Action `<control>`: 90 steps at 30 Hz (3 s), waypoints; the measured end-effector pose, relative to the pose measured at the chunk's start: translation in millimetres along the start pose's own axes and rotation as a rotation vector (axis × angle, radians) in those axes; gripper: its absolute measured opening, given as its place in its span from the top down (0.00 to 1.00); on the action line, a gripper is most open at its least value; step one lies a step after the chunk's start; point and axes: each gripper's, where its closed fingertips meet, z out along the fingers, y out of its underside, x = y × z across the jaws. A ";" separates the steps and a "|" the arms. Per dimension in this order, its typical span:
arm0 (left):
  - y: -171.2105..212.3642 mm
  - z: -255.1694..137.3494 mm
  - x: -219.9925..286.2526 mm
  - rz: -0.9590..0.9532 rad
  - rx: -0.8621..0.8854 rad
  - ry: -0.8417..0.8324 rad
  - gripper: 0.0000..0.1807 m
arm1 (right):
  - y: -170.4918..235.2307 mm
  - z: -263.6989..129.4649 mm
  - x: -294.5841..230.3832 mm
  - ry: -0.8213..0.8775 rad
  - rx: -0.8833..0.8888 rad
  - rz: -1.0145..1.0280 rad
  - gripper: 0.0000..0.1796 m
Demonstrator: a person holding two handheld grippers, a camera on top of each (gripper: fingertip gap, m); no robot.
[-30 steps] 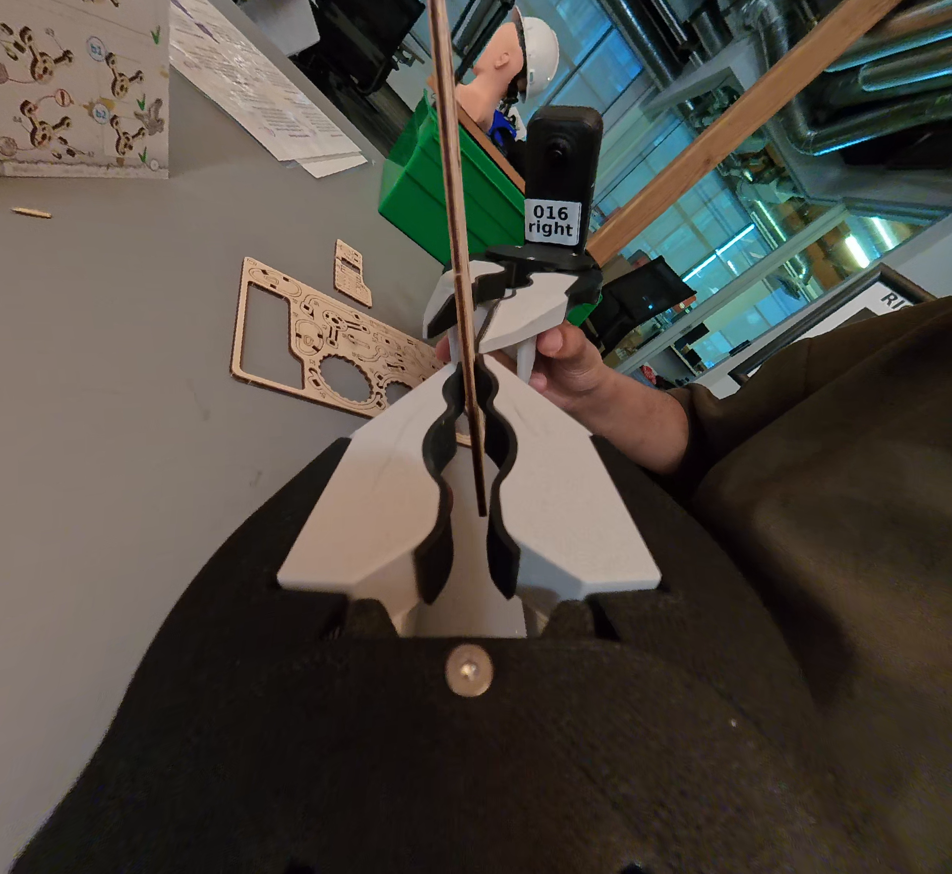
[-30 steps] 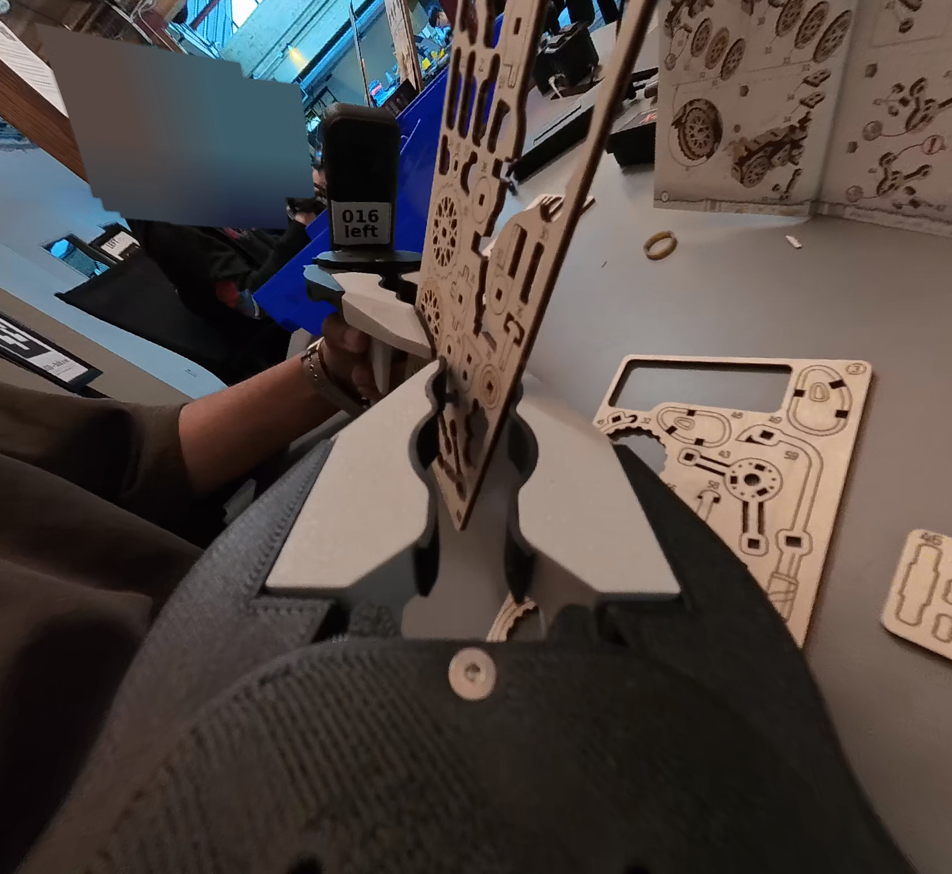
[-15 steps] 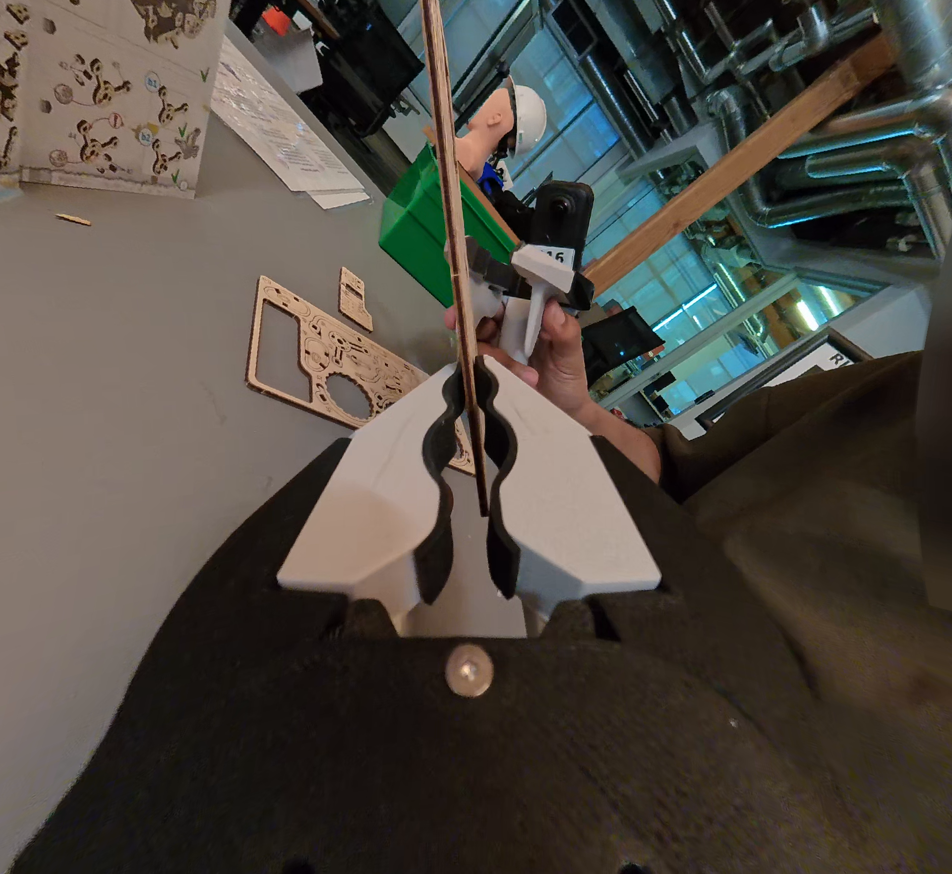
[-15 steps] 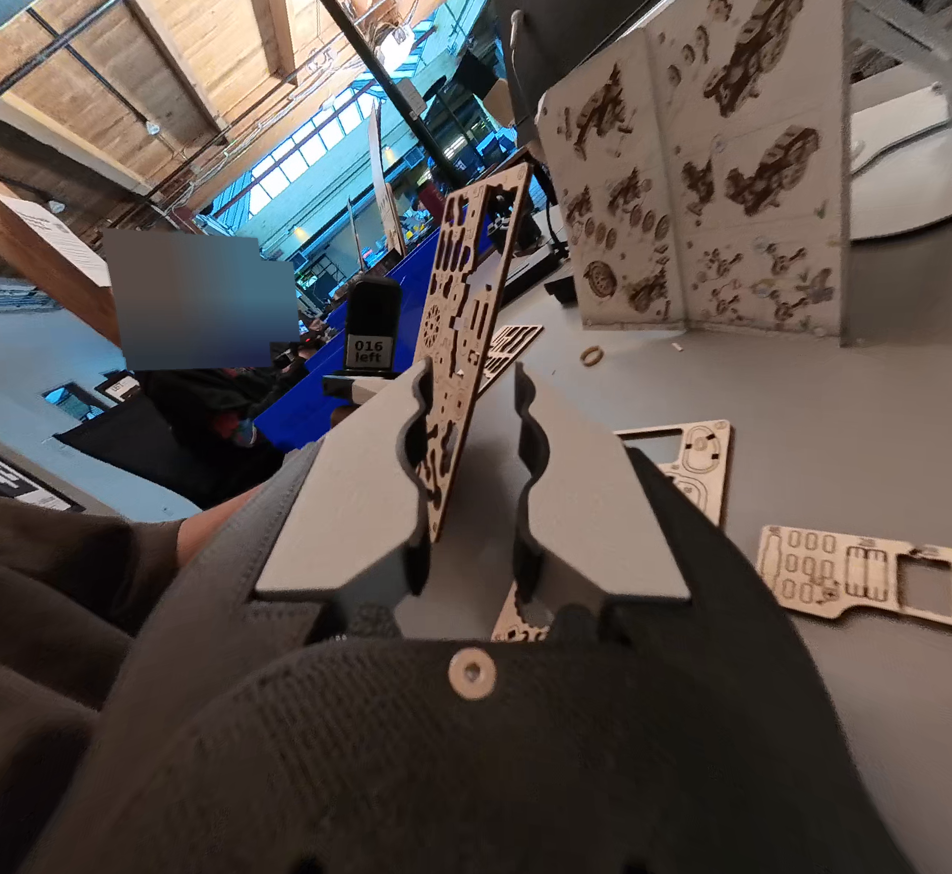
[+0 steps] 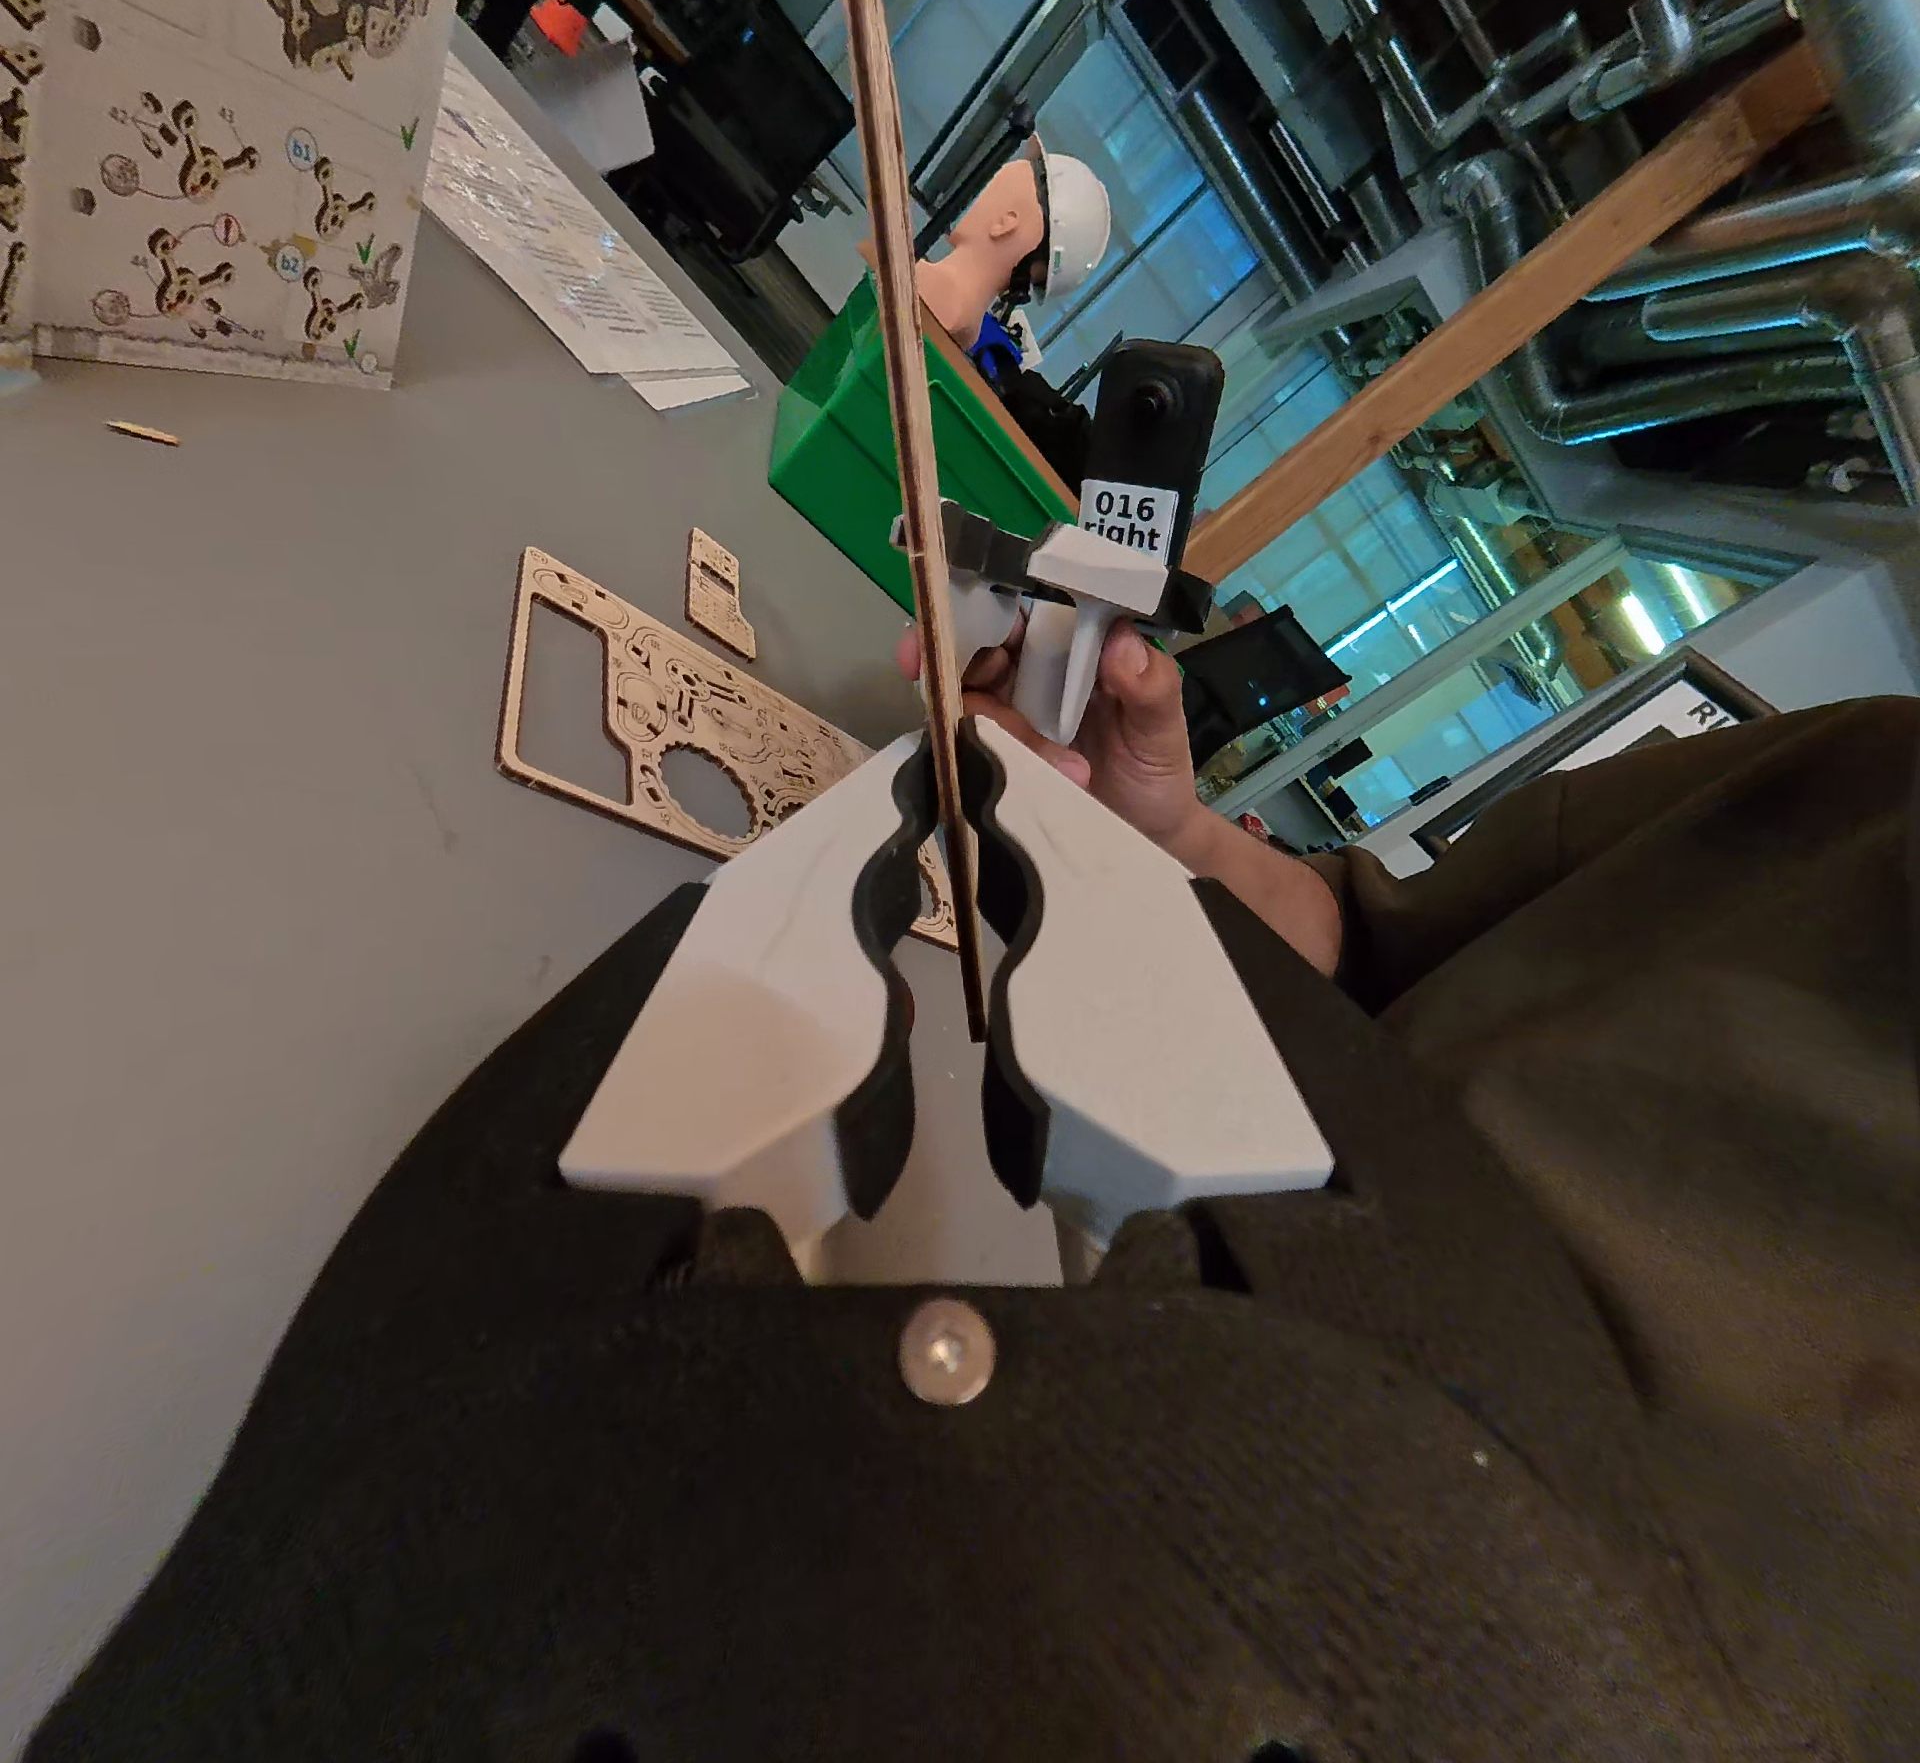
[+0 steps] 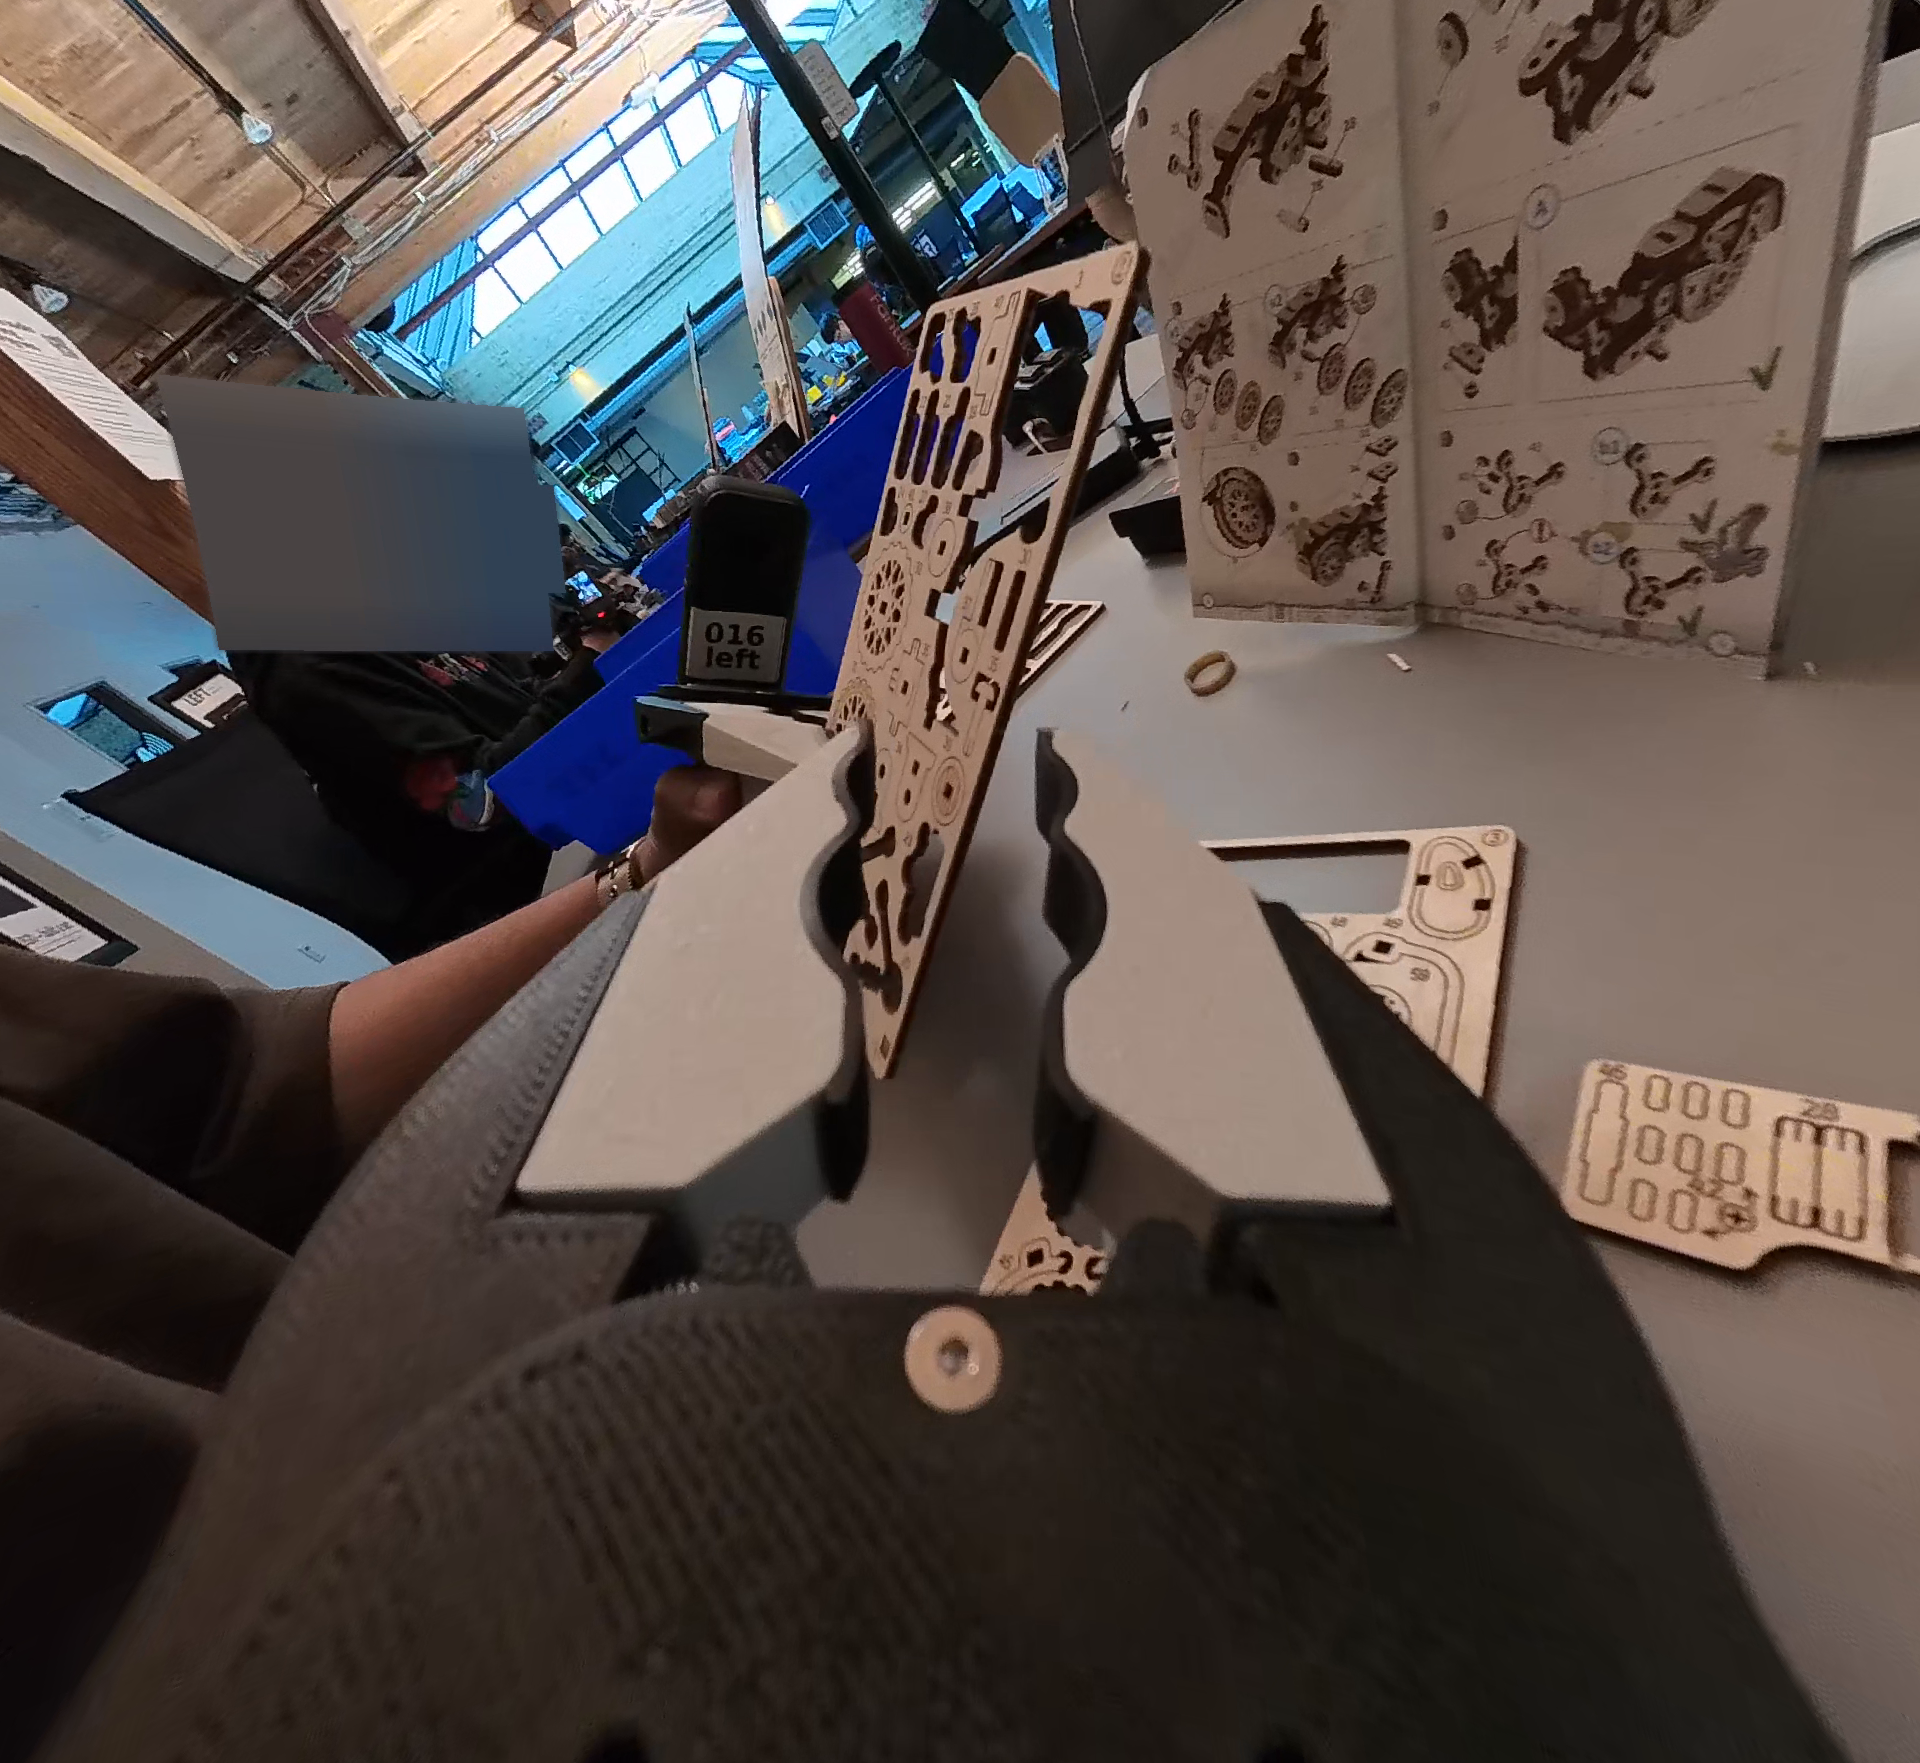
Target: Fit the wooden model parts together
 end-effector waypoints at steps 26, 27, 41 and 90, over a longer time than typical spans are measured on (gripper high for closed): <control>-0.4 0.1 -0.7 0.001 0.000 -0.002 1.00 | 2.3 1.2 1.6 0.005 -0.011 0.008 0.84; -0.6 0.0 -0.7 0.000 0.001 -0.002 1.00 | 2.4 1.3 1.6 0.005 -0.012 0.008 0.84; -53.1 -45.6 -40.3 0.110 0.328 -0.334 1.00 | 2.0 0.9 2.8 0.008 -0.011 0.014 0.84; -58.6 -56.1 -54.0 0.085 0.383 -0.433 1.00 | 4.3 2.2 4.6 0.012 -0.019 0.027 0.84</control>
